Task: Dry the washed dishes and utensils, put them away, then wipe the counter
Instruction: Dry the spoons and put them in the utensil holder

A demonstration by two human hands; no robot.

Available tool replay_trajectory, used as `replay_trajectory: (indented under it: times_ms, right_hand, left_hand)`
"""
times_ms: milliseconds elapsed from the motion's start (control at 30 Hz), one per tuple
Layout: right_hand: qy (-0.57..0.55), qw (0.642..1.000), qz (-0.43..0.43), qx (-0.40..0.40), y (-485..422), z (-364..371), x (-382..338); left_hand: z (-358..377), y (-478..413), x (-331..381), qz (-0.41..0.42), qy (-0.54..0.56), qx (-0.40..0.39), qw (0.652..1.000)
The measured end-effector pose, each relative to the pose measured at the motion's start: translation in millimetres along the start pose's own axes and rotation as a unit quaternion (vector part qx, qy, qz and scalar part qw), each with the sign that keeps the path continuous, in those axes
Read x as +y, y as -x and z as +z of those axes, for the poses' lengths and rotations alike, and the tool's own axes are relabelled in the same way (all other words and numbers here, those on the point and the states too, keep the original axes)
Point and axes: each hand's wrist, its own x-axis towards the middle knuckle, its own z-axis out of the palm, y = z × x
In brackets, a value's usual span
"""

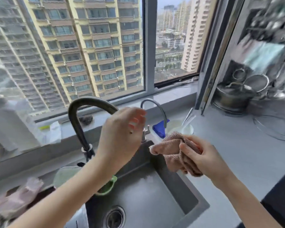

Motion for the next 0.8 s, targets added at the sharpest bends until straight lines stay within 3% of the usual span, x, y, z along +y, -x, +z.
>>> replay_trajectory:
  times_ms: [100,233,400,533,633,800]
  right_hand:
    - [0.026,0.997,0.039,0.054,-15.6,-59.2,42.4]
    - [0.055,0.992,0.071,0.091,-46.0,-136.0,94.0]
    - [0.086,0.991,0.081,0.060,-89.4,-198.8,137.6]
    - [0.086,0.992,0.086,0.013,-117.5,-215.5,154.9]
    - [0.080,0.993,0.090,-0.012,-131.5,-222.5,159.4]
    - [0.083,0.992,0.093,-0.012,-144.5,-226.6,164.7]
  left_hand:
    - [92.9,-3.8,12.8,-0.014,-0.002,-0.073,0.997]
    - [227.0,-34.1,-4.1,-0.128,-0.072,-0.208,0.967]
    - [343.7,-89.9,-67.5,-0.264,-0.146,-0.236,0.924]
    - [381.4,-110.3,-93.5,-0.325,-0.168,-0.328,0.871]
    - [390.8,-114.8,-97.2,-0.297,-0.217,-0.382,0.848]
    - [385.0,-118.9,-94.5,-0.286,-0.255,-0.326,0.864]
